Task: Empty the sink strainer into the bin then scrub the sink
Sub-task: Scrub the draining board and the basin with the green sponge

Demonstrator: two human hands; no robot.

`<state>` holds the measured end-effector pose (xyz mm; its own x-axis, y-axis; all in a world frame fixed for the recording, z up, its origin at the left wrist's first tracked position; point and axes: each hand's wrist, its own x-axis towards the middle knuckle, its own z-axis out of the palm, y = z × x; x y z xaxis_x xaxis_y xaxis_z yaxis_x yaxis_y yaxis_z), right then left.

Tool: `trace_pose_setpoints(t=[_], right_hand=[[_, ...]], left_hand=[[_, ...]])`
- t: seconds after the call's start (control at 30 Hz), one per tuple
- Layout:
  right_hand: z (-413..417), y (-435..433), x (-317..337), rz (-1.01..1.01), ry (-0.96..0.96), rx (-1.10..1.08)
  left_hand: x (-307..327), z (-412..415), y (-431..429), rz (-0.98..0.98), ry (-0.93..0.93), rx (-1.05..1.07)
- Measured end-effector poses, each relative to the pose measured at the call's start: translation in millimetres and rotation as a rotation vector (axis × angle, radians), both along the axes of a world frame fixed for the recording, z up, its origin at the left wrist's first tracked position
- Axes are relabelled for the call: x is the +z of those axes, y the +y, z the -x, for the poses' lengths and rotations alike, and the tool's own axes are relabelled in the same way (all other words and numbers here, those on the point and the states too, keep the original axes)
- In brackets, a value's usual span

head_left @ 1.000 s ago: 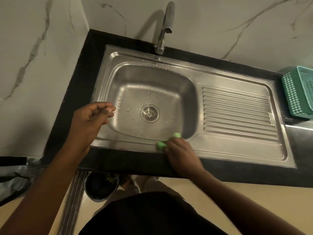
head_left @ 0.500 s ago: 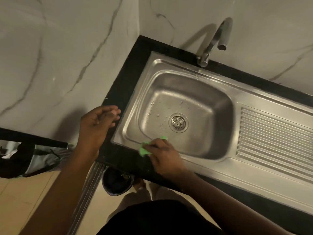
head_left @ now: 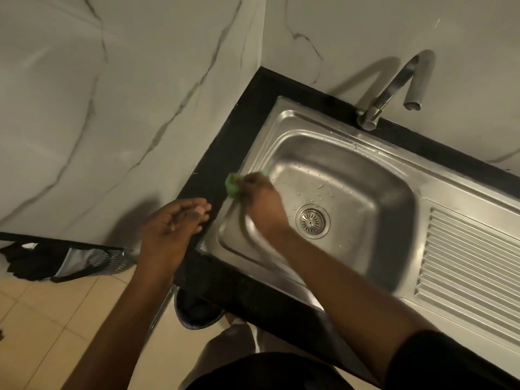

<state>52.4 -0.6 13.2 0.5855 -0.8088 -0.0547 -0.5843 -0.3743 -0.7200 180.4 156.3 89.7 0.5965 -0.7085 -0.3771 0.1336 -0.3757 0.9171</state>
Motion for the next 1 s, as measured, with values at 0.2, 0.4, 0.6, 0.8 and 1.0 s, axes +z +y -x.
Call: trace_pose_setpoints(t=[0.2,0.4,0.6,0.8,1.0], right_hand=[[-19.1,-121.0,9.7,0.123,0.137,-0.327],[-11.4,-42.5,8.4,0.174,0.253,-0.132],[23.0,55.8,0.5,0.049,0.323,0.309],[44.9,36.2,-20.0,0.307,0.18,0.564],[39.4,-46.0,-43.1,0.512,0.027,0.313]], left_hand=[[2.2,4.1,-4.7,-0.021,-0.042,-0.035],[0.4,4.3,-8.1,-0.046,-0.044,-0.058],[0.0,9.1,-25.2,-0.031,-0.052,-0.068],[-2.5,16.8,-38.8,-0.022,-0.017,-0.076],[-11.2,17.9,-39.5,-0.004,0.001,-0.088]])
